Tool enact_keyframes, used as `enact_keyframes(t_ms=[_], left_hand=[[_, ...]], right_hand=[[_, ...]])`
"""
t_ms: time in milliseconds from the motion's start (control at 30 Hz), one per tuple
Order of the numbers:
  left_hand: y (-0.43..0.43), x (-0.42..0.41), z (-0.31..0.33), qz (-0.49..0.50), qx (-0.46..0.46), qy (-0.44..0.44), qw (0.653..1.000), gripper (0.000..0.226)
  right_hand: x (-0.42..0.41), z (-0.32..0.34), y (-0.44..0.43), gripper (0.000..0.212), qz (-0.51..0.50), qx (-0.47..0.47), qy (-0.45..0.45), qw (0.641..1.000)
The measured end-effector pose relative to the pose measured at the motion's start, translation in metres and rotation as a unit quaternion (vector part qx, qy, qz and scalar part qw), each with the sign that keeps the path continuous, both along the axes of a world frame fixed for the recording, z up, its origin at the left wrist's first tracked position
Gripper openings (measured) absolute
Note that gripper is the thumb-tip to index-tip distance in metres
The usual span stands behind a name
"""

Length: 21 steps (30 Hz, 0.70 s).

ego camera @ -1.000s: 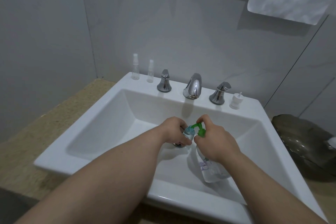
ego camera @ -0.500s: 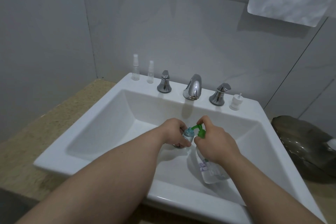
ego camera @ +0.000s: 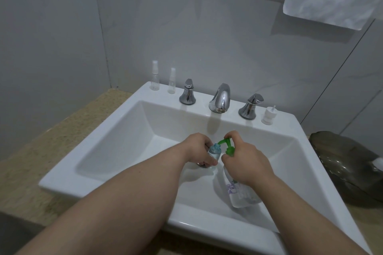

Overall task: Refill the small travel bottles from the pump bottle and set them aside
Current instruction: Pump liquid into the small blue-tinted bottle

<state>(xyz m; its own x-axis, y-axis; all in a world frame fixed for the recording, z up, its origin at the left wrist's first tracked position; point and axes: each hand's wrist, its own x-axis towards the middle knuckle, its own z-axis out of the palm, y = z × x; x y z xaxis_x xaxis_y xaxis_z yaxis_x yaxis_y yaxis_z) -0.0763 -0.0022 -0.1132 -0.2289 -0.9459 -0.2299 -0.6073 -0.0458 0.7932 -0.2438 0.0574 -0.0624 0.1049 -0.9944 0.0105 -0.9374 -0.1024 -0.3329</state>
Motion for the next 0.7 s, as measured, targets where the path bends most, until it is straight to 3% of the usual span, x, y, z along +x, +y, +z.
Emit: enact_keyframes(t_ms=[700], left_hand=[[0.0008,-0.0001,-0.0013,0.003,0.021,0.022,1.000,0.047]], right_hand=[[-0.0001,0.0002,0.0005,0.035,-0.006,-0.005,-0.004,1.000]])
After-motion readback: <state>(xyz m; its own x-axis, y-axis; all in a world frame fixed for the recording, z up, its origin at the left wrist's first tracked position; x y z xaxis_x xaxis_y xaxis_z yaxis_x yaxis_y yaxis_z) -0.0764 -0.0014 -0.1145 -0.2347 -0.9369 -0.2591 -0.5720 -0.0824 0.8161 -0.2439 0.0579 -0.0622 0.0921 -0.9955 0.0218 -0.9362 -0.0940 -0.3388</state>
